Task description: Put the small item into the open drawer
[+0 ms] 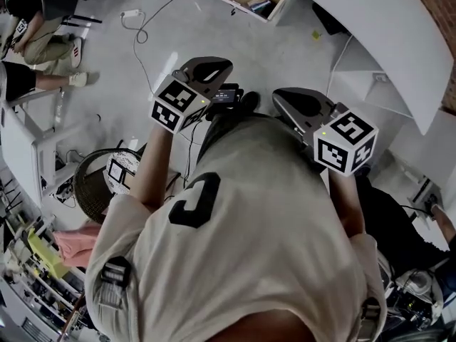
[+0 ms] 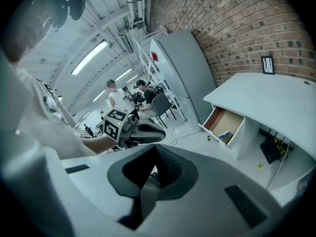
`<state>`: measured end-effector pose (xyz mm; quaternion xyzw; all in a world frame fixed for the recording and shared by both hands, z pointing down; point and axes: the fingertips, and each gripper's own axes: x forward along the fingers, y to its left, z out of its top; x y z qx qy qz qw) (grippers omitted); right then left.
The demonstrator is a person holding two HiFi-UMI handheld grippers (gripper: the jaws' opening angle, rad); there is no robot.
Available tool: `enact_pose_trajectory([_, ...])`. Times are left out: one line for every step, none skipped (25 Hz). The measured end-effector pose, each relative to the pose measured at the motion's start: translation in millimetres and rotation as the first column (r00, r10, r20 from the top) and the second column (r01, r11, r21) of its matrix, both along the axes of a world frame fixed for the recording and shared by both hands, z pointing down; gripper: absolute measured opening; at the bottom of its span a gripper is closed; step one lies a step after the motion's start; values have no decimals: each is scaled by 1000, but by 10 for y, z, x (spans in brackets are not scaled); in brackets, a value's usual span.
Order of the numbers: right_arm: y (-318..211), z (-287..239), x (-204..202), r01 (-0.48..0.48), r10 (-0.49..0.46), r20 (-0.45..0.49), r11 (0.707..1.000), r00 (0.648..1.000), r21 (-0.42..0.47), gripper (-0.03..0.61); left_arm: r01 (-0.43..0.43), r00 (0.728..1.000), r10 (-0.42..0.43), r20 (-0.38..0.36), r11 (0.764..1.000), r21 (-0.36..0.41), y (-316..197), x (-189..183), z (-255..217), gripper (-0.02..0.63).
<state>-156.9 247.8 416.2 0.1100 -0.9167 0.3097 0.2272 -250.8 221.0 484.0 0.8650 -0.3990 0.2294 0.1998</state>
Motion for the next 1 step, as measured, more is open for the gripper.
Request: enact_pose_trajectory([35, -2, -60, 4, -4, -3, 1000, 1000, 1, 2, -2, 1000, 2, 6, 1000, -2, 39, -60, 5, 11])
